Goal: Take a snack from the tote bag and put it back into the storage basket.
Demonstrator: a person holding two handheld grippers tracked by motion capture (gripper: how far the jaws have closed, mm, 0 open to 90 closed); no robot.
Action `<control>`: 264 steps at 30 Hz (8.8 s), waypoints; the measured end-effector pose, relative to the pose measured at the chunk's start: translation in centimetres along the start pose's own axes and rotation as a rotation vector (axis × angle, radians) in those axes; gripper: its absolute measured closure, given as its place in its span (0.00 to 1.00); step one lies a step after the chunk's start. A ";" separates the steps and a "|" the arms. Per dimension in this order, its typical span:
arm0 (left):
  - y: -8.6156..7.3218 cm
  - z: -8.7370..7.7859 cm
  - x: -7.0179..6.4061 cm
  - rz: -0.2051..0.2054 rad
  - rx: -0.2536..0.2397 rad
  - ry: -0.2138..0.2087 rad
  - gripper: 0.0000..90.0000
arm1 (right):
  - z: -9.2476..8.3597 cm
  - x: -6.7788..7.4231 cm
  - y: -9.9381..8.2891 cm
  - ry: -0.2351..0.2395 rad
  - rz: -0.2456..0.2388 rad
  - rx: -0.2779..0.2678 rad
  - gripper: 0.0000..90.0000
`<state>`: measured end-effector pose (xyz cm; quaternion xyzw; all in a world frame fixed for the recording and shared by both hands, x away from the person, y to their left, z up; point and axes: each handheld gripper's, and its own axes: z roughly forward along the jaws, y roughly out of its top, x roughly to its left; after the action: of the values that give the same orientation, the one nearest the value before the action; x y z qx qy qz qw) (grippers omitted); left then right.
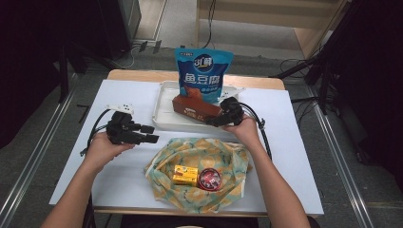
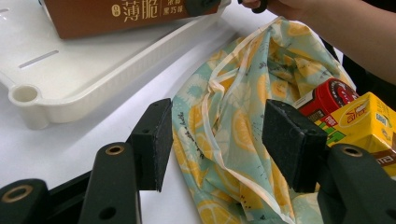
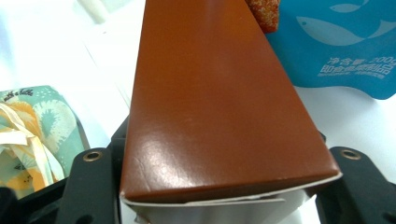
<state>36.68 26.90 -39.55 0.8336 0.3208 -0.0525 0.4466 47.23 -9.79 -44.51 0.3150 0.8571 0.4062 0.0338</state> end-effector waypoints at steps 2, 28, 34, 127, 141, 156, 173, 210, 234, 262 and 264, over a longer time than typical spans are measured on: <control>0.0 0.0 0.0 -0.002 0.001 0.000 0.48 | 0.1 0.0 0.0 -0.009 -0.005 -0.002 0.40; 0.0 -0.1 -0.1 0.001 -0.002 0.007 0.48 | -2.7 0.8 0.8 -0.046 0.007 -0.100 0.35; 0.0 -0.2 -0.1 -0.001 -0.005 0.008 0.48 | -3.3 2.3 1.3 -0.030 -0.011 -0.123 0.44; 0.1 0.1 -0.5 0.020 0.008 0.025 0.48 | 1.9 2.3 3.4 -0.057 0.066 -0.029 0.98; 0.6 1.0 -1.2 0.037 0.005 0.029 0.49 | -2.2 4.9 2.1 -0.038 0.031 -0.078 0.82; 0.2 1.4 -2.4 0.084 0.031 0.015 0.49 | -5.0 6.7 -0.2 -0.041 -0.014 -0.102 0.65; 1.0 2.2 -3.1 0.123 0.037 -0.022 0.49 | -7.5 6.9 -3.2 -0.054 0.028 -0.102 0.54; 1.4 2.9 -6.9 0.206 0.046 -0.069 0.47 | -8.0 5.8 -4.3 -0.072 0.046 -0.097 0.52; 0.6 4.6 -10.6 0.273 0.089 -0.139 0.45 | -7.3 4.2 -4.0 -0.095 0.071 -0.100 0.51; -0.8 6.7 -10.2 0.315 0.141 -0.170 0.52 | -7.0 3.8 -4.1 -0.106 0.079 -0.087 0.53; -0.8 6.8 -10.2 0.318 0.142 -0.171 0.52 | -7.0 3.8 -4.1 -0.106 0.081 -0.087 0.53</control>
<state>29.55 16.97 -40.30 0.8956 0.1415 -0.0745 0.4152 39.88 -14.30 -42.04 0.3687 0.8222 0.4269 0.0766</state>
